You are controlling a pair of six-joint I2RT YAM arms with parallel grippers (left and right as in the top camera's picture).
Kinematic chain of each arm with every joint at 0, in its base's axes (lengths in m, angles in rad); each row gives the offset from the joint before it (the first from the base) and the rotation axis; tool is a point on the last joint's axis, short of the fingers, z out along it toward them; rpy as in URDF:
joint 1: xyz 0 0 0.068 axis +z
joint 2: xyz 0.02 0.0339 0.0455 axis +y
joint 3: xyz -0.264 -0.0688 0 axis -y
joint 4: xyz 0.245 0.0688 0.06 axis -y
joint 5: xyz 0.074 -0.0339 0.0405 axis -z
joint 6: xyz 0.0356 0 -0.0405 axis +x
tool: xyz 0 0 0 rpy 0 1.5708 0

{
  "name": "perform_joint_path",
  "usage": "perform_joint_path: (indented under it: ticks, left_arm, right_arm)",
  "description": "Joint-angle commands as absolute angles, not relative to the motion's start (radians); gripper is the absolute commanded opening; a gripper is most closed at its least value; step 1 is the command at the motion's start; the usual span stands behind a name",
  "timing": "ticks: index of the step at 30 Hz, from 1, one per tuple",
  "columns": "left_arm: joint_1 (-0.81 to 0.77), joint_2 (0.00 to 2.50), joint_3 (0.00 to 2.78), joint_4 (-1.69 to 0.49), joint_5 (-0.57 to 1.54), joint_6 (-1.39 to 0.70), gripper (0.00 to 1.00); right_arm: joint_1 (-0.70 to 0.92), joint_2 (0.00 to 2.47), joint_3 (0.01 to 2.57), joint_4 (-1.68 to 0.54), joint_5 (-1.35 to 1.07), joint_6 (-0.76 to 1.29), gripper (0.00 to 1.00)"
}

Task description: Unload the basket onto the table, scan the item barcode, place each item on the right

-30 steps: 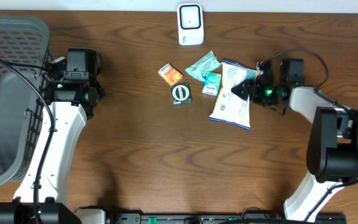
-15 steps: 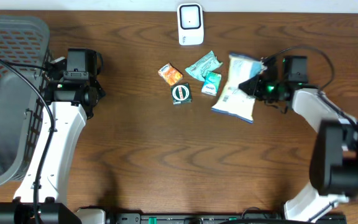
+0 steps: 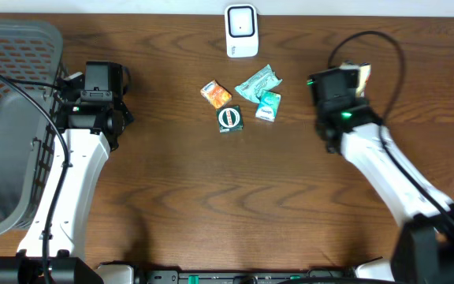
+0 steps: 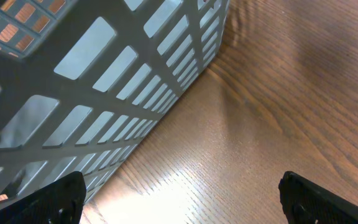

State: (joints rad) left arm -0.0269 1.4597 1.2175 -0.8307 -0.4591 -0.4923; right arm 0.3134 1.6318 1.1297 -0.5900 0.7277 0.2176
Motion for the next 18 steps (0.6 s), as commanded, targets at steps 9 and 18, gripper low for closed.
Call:
perform_joint_path:
  ticks: [9, 18]
  left_arm:
    - [-0.023, 1.467, 1.215, -0.833, -0.483, -0.479, 0.98]
    - [-0.023, 1.467, 1.215, -0.833, -0.483, -0.479, 0.98]
  right_arm:
    - [0.521, 1.910, 1.124, -0.616, 0.970, 0.205, 0.25]
    - [0.638, 1.909, 1.264, -0.625, 0.576, 0.205, 0.59]
